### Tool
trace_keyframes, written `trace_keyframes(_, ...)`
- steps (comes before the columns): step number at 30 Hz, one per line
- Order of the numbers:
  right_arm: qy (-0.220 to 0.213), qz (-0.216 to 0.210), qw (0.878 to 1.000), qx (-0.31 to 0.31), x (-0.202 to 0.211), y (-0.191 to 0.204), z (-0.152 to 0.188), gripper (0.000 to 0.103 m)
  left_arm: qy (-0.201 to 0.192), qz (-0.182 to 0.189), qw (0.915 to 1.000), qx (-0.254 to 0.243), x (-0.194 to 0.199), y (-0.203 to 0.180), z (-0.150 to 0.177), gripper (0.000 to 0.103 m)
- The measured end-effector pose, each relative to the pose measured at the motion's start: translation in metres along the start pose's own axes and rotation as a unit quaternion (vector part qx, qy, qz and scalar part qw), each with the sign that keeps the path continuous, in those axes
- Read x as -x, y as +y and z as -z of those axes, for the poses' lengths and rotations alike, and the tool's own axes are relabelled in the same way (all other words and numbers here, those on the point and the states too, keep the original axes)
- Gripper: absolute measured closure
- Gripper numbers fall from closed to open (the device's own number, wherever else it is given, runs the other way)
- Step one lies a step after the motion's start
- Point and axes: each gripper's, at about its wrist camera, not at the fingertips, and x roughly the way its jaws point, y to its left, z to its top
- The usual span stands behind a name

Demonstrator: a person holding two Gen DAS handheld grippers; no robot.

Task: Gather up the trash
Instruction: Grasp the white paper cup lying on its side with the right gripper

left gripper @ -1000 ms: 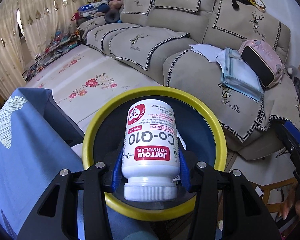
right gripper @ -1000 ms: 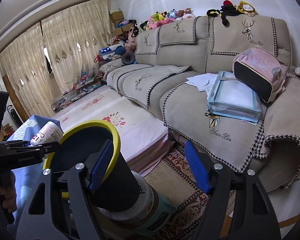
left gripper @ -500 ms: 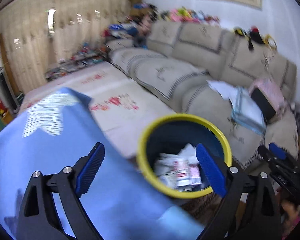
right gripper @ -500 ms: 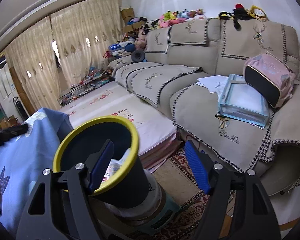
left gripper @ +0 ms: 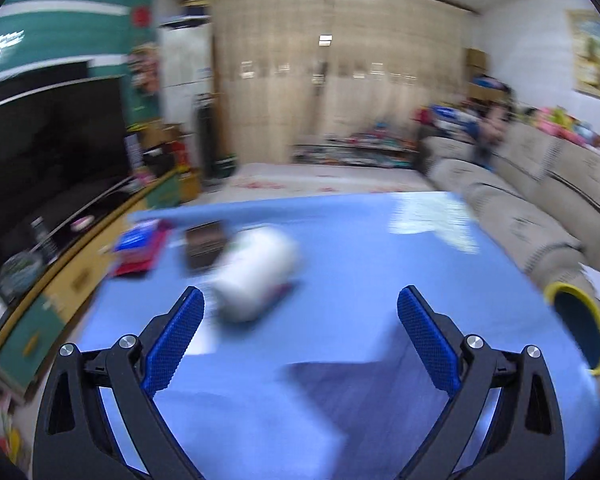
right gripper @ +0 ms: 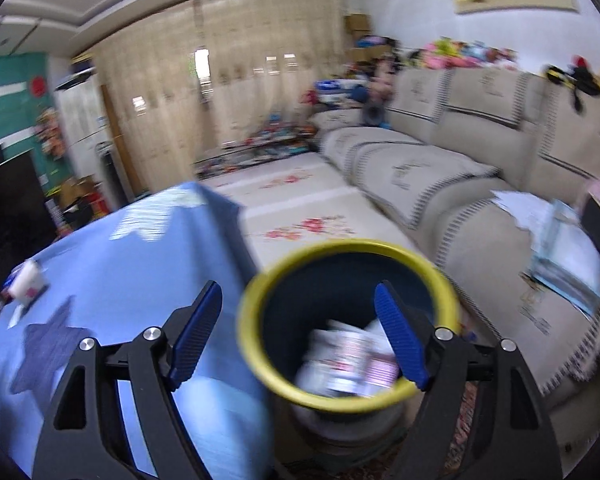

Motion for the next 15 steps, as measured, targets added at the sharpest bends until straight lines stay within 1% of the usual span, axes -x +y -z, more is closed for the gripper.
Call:
trace_keyframes(3, 0.009, -0.052, 0.998, 0.031, -0.013, 0.046, -0.012, 0.028, 0.018, -0.026, 0.9991, 0.029, -0.008, 0.053, 0.012, 0.007)
trace_keyframes(4, 0.017, -0.079, 0.996, 0.042, -0.020, 0.066, -0.016, 0.028, 0.023, -0.034, 0.9984, 0.037, -0.011, 0.068, 0.016, 0.007)
trace_keyframes(6, 0.030, -0.115, 0.991, 0.057, -0.029, 0.094, -0.021, 0.028, 0.030, -0.052, 0.9969, 0.050, -0.016, 0.092, 0.025, 0.007)
trace_keyframes(7, 0.037, -0.136, 0.988, 0.071, -0.035, 0.115, -0.023, 0.028, 0.034, -0.059, 0.9961, 0.055, -0.019, 0.101, 0.029, 0.007)
trace_keyframes(9, 0.041, -0.158, 0.981, 0.101, -0.041, 0.147, -0.025, 0.028, 0.047, -0.064, 0.9949, 0.063, -0.023, 0.110, 0.036, 0.007)
trace_keyframes(11, 0.050, -0.190, 0.971, 0.135, -0.049, 0.181, -0.026, 0.028, 0.069, -0.062, 0.9941, 0.057, -0.032, 0.109, 0.043, 0.007)
trace_keyframes(13, 0.069, -0.225, 0.959, 0.157, -0.060, 0.208, -0.027, 0.028, 0.086, -0.052, 0.9934, 0.055, -0.035, 0.104, 0.048, 0.007)
trace_keyframes(15, 0.091, -0.258, 0.943, 0.186, -0.075, 0.240, -0.027, 0.026, 0.098, -0.039, 0.9926, 0.059, -0.038, 0.108, 0.051, 0.007)
